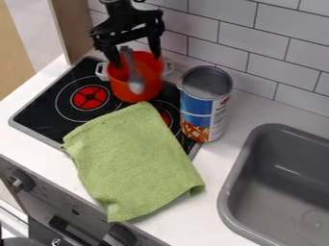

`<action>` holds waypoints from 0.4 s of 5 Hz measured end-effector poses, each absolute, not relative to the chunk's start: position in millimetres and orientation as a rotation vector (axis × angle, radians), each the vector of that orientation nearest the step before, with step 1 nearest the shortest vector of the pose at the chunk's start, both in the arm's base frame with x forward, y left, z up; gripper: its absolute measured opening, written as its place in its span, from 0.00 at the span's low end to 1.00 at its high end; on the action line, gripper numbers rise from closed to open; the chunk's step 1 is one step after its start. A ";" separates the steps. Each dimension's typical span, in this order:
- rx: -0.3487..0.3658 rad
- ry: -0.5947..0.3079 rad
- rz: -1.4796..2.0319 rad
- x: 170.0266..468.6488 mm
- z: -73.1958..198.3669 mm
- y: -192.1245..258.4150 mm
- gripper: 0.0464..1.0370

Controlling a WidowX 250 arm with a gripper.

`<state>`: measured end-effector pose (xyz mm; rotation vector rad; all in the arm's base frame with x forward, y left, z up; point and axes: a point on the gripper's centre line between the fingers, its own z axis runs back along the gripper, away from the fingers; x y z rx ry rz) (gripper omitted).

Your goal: Move the silver spoon into the red supper

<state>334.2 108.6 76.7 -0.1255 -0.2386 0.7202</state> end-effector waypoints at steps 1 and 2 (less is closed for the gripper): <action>-0.100 -0.302 0.675 319.3 97.3 123.0 0.96; -0.099 -0.315 0.631 295.2 103.3 133.8 0.96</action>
